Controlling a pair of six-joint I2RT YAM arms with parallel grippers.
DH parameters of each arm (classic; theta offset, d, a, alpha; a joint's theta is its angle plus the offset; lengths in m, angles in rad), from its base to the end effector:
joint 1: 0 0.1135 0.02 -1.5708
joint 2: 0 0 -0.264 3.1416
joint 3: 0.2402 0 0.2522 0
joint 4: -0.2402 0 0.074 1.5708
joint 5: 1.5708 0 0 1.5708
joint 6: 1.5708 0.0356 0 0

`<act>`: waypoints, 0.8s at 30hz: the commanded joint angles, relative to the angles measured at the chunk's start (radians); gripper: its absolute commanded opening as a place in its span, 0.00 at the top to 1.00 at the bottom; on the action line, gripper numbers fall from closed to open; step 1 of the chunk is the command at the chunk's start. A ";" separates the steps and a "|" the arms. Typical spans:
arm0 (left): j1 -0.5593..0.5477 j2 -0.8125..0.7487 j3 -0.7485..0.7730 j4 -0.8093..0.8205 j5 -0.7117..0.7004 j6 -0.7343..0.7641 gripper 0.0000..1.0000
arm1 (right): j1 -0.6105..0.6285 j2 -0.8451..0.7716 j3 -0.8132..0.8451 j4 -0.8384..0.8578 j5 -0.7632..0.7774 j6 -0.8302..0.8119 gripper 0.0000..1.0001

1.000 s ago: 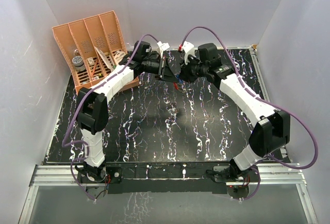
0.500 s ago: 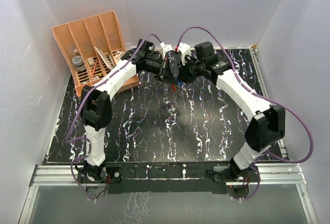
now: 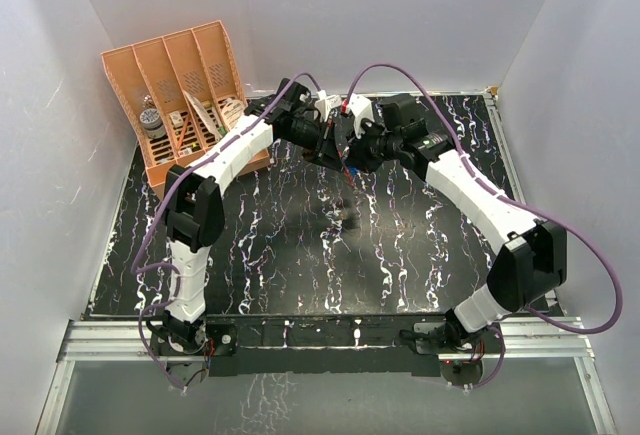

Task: Put the keys on the keyring

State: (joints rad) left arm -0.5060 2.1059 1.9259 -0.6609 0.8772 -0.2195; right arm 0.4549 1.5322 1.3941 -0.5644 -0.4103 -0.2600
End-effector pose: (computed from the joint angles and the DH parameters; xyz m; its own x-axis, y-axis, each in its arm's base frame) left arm 0.3986 -0.2522 0.2837 -0.8013 0.2849 -0.5260 0.5982 0.3819 -0.7045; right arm 0.3011 0.1631 0.3341 -0.3870 -0.4517 -0.8038 -0.8029 0.5938 0.0529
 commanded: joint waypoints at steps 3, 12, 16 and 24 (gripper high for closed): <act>-0.021 0.008 0.037 -0.047 -0.109 -0.006 1.00 | 0.030 -0.086 0.012 0.161 -0.059 0.013 1.00; -0.014 -0.024 0.005 0.012 -0.161 -0.053 1.00 | 0.031 -0.129 -0.015 0.157 -0.005 0.036 1.00; 0.001 -0.062 -0.038 0.059 -0.182 -0.084 1.00 | 0.031 -0.149 -0.020 0.139 0.061 0.068 1.00; 0.035 -0.138 -0.156 0.189 -0.201 -0.164 1.00 | 0.031 -0.199 -0.030 0.149 0.146 0.082 1.00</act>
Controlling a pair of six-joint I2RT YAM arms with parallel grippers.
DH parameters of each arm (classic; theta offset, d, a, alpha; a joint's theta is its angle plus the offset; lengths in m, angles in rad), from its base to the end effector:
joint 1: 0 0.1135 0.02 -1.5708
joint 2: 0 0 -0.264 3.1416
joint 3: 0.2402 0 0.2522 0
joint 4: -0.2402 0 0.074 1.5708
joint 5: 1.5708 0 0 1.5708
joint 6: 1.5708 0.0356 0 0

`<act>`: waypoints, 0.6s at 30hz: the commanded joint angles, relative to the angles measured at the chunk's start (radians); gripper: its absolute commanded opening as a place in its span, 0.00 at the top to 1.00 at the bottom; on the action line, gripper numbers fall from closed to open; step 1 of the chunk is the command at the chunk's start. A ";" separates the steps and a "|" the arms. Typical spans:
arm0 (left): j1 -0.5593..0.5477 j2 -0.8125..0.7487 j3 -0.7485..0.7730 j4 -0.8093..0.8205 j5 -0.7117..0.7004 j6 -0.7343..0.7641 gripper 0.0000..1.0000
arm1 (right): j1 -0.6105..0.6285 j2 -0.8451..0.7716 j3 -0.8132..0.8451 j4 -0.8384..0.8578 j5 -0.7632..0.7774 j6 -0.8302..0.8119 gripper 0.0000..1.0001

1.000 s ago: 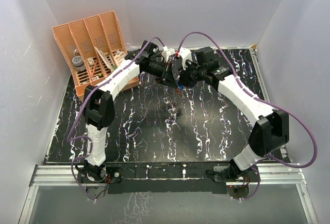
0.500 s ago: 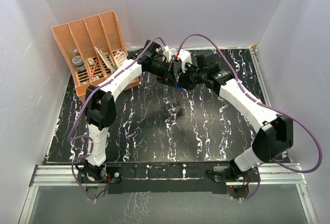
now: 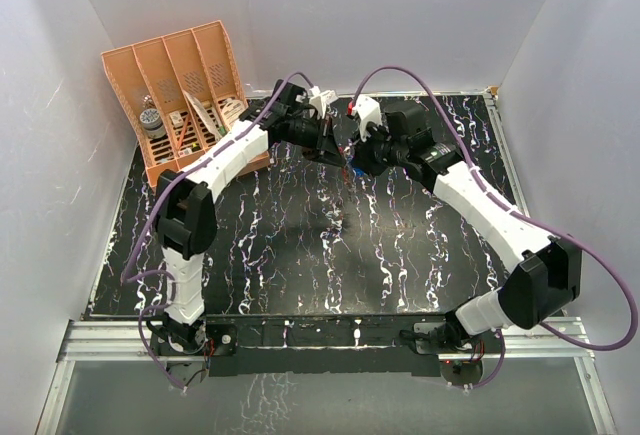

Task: Put the keys on the keyring

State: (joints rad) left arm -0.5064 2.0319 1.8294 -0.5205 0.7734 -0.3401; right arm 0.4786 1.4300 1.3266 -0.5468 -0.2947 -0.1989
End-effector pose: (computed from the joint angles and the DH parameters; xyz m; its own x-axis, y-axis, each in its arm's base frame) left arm 0.3938 -0.2468 0.2936 -0.8140 0.1786 -0.5527 0.5660 0.4574 -0.6859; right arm 0.2782 0.1560 0.3439 -0.3991 -0.4201 -0.8150 -0.7393 0.6732 0.0151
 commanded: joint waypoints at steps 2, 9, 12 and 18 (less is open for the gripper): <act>0.042 -0.077 -0.079 0.071 -0.099 -0.058 1.00 | 0.007 -0.094 0.052 0.121 0.046 0.016 1.00; 0.063 -0.113 -0.135 0.137 -0.095 -0.097 1.00 | 0.008 -0.089 0.087 0.111 0.064 0.019 1.00; 0.071 -0.121 -0.151 0.158 -0.091 -0.109 1.00 | 0.007 -0.092 0.099 0.116 0.072 0.018 1.00; 0.083 -0.141 -0.184 0.216 -0.078 -0.149 1.00 | 0.007 -0.084 0.130 0.125 0.083 0.012 1.00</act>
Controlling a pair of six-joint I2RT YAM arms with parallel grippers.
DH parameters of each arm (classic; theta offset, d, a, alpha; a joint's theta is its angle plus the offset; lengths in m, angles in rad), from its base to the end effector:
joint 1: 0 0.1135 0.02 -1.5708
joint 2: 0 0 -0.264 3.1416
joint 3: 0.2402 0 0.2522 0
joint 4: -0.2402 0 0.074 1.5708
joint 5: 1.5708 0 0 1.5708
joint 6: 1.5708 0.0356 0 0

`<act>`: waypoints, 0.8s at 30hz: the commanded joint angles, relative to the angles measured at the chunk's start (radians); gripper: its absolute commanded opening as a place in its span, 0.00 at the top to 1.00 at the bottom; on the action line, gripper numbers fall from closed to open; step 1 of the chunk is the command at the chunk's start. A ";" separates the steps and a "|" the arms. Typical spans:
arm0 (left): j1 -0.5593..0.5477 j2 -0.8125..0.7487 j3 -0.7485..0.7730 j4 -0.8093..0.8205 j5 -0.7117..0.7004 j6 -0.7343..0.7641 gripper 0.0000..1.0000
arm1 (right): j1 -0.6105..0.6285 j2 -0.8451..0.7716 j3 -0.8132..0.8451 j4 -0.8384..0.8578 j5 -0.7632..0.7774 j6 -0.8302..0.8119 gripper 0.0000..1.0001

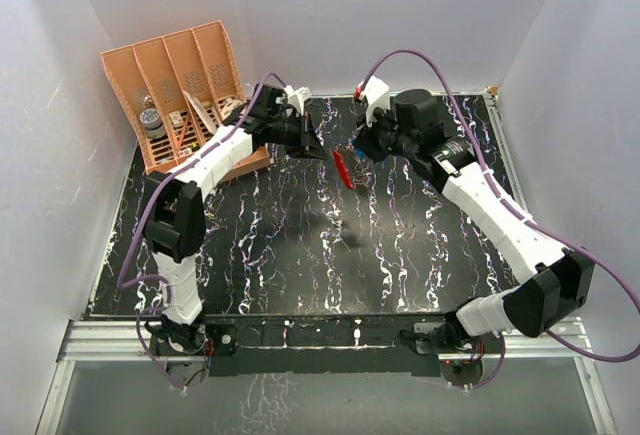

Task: Put the keys on the keyring

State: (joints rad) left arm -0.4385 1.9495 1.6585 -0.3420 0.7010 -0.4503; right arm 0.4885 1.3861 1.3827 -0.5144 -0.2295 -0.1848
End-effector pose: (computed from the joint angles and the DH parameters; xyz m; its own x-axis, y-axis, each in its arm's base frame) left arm 0.3987 -0.2123 0.2861 -0.8283 0.0211 -0.5598 0.4829 0.5335 -0.6944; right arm 0.2709 0.1532 0.3784 -0.3136 -0.3693 -0.8748 -0.7011 0.7114 -0.0490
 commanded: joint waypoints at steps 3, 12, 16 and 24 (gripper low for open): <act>0.018 -0.065 -0.024 0.051 -0.006 -0.046 1.00 | -0.003 -0.036 0.086 0.092 0.022 -0.008 1.00; 0.043 -0.117 -0.109 0.132 -0.016 -0.086 1.00 | -0.002 -0.047 0.099 0.084 0.053 -0.065 1.00; 0.052 -0.134 -0.143 0.152 -0.018 -0.098 1.00 | 0.002 -0.050 0.092 0.081 0.104 -0.111 1.00; 0.071 -0.176 -0.184 0.174 -0.027 -0.101 1.00 | 0.022 -0.070 0.041 0.127 0.237 -0.222 1.00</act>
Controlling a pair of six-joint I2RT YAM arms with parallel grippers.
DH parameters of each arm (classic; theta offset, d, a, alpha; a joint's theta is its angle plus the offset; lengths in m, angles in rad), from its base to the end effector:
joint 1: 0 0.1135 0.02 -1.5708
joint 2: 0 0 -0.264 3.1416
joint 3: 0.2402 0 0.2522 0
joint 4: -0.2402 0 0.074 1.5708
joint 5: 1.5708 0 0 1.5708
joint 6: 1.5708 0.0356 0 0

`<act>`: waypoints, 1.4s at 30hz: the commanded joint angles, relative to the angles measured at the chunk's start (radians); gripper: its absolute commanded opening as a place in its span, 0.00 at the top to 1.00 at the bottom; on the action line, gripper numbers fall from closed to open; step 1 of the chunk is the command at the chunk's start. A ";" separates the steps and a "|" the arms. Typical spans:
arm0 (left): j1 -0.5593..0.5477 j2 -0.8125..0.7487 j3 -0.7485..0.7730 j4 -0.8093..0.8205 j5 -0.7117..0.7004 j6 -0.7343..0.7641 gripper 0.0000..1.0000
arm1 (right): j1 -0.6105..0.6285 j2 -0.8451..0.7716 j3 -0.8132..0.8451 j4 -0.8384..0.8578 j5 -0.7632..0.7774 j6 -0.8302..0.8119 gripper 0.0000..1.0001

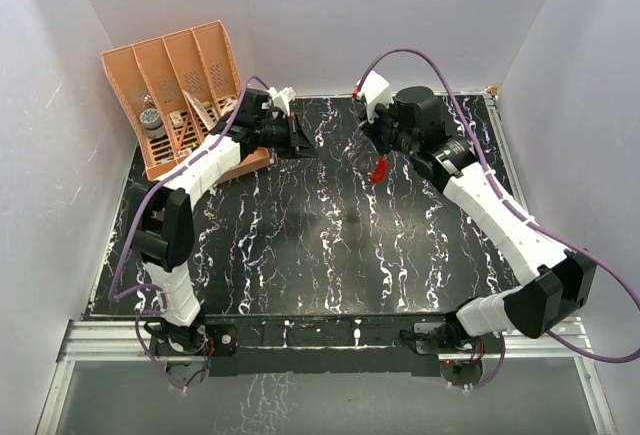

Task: Put the keys on the keyring

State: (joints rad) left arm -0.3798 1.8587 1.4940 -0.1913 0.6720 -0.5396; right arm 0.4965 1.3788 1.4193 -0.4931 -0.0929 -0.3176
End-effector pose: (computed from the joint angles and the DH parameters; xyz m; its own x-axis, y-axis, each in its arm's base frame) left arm 0.3927 -0.1806 0.2816 -0.8219 -0.1048 -0.5599 0.4184 0.5559 -0.7183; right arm 0.2713 0.1508 0.3947 -0.1943 -0.4589 -0.8670 -0.6403 0.7289 -0.2423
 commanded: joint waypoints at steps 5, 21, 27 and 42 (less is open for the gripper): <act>0.017 -0.111 -0.048 0.037 -0.004 -0.014 1.00 | 0.037 -0.107 -0.071 0.212 0.191 -0.216 1.00; 0.022 -0.143 -0.109 0.084 0.005 -0.035 1.00 | 0.138 -0.132 -0.211 0.408 0.529 -0.590 1.00; 0.033 -0.182 -0.129 0.107 0.002 -0.032 1.00 | 0.150 -0.152 -0.219 0.455 0.543 -0.683 1.00; 0.084 -0.285 -0.219 0.131 -0.003 -0.013 0.72 | 0.130 0.019 0.215 -0.176 0.137 -0.540 1.00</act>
State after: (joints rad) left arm -0.3107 1.6318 1.3003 -0.0742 0.6464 -0.5606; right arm 0.6327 1.3144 1.4193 -0.4355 0.1547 -0.9401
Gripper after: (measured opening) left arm 0.269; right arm 0.028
